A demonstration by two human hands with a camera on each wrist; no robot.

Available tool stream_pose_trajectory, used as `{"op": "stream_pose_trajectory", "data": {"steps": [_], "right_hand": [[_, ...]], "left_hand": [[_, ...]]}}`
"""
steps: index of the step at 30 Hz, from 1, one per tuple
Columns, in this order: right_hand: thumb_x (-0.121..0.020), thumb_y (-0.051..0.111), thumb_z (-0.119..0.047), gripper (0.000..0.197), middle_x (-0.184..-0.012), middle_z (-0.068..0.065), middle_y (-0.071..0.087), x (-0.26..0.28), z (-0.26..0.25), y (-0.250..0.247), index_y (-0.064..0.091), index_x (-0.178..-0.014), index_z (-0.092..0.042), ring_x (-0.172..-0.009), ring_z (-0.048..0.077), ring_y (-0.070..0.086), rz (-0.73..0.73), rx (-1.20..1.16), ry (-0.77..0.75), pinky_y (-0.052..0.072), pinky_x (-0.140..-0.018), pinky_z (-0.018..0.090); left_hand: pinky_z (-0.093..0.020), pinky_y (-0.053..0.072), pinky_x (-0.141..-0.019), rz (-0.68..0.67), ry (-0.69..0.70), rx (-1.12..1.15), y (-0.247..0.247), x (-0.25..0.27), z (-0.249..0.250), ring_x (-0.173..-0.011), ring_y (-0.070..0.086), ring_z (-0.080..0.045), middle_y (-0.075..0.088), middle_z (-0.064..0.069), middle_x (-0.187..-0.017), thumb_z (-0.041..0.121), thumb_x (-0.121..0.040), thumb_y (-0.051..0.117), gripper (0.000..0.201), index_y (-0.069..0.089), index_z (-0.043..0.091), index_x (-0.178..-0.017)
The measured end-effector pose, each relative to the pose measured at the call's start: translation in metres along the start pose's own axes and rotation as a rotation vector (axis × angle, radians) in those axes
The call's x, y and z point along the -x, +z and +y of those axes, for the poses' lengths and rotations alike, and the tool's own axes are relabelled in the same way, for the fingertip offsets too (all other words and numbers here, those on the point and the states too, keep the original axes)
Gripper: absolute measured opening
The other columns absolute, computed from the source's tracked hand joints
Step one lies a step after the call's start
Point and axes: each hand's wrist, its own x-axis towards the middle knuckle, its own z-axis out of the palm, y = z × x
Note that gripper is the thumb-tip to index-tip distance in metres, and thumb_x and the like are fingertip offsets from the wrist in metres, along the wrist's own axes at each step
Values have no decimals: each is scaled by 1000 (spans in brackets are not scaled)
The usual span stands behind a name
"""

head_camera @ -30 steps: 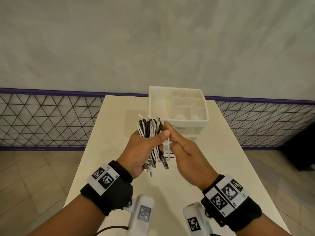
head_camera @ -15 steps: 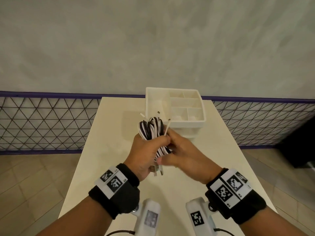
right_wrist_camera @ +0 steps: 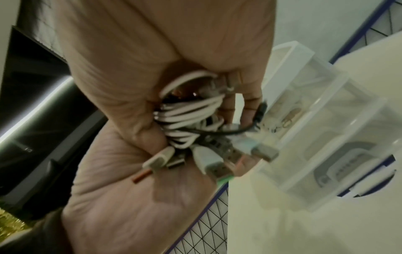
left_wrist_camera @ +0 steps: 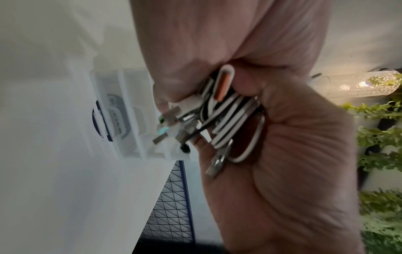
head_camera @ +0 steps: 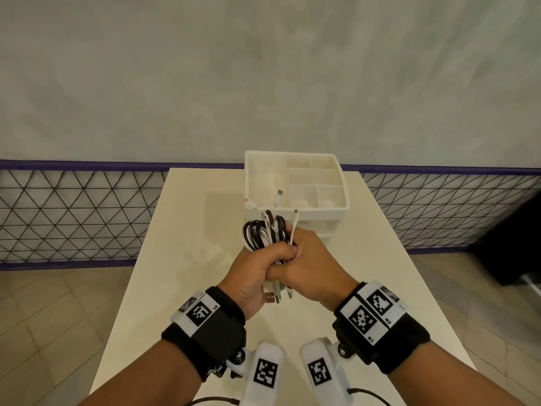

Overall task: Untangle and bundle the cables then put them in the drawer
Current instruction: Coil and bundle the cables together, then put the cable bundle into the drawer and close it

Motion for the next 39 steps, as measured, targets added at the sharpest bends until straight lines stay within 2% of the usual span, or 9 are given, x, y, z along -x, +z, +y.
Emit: {"op": "stream_pose_trajectory", "data": {"steps": [4,6,8,12,18,22,29,34,39], "right_hand": [[-66,70,12,38,-89,6,77,1,2,0,71,-99,-8,-90,21,76,23,-57,-17,62,-80,39],[-69,70,5,26,-77,-1,75,4,2,-1,71,-89,-11,-79,17,75,21,-40,-3,59,-67,32],[-70,70,1,20,-65,-7,70,8,2,-3,71,-78,-17,-65,12,71,-6,5,23,53,-56,27],[-67,69,-5,11,-63,6,72,9,13,-5,72,-75,-12,-55,24,71,35,139,103,56,-46,36],[-66,67,-27,16,-69,1,75,3,47,-5,71,-80,-21,-63,19,73,64,273,229,62,-58,39],[-59,61,-41,28,-78,1,72,-1,78,-25,64,-82,-26,-76,24,69,159,435,371,59,-68,34],[-62,68,-26,13,-69,7,68,-7,103,-61,59,-68,-18,-62,24,66,255,399,498,50,-52,26],[-68,70,-16,22,-52,-3,58,-6,106,-65,51,-56,-19,-49,15,55,219,394,491,42,-46,23],[-68,70,-16,26,-49,-4,57,-2,107,-67,49,-55,-21,-45,13,54,170,412,493,40,-43,21]], "left_hand": [[-18,45,-43,-69,-17,15,-2,-2,-2,-44,61,-10,63,0,-52,-4,-89,57,19,66,6,-76],[-28,51,-60,-104,-46,41,-7,-4,-2,-57,66,-17,69,-6,-65,7,-82,70,3,72,6,-84],[-36,50,-72,-131,-98,70,-11,-7,-6,-69,68,-23,71,-10,-79,17,-73,77,23,77,10,-94],[-30,52,-61,-90,-162,182,-8,-12,-18,-70,67,-20,70,-11,-90,14,-75,75,41,71,4,-115],[-38,54,-70,-132,-245,73,-15,-27,-33,-81,65,-21,70,-7,-97,13,-83,76,33,69,13,-115],[-48,49,-101,-127,-351,101,-34,-47,-40,-105,65,-24,70,-9,-114,-1,-78,68,50,64,9,-126],[-39,51,-82,280,-441,238,-24,-118,-73,-93,62,-24,65,-14,-114,6,-98,55,8,60,3,-103],[-39,49,-85,258,-411,427,-13,-139,-87,-101,62,-22,65,-12,-124,7,-90,63,16,64,5,-105],[-37,47,-87,259,-411,390,-16,-124,-98,-105,62,-19,67,-1,-125,33,-84,77,50,64,11,-127]]}}
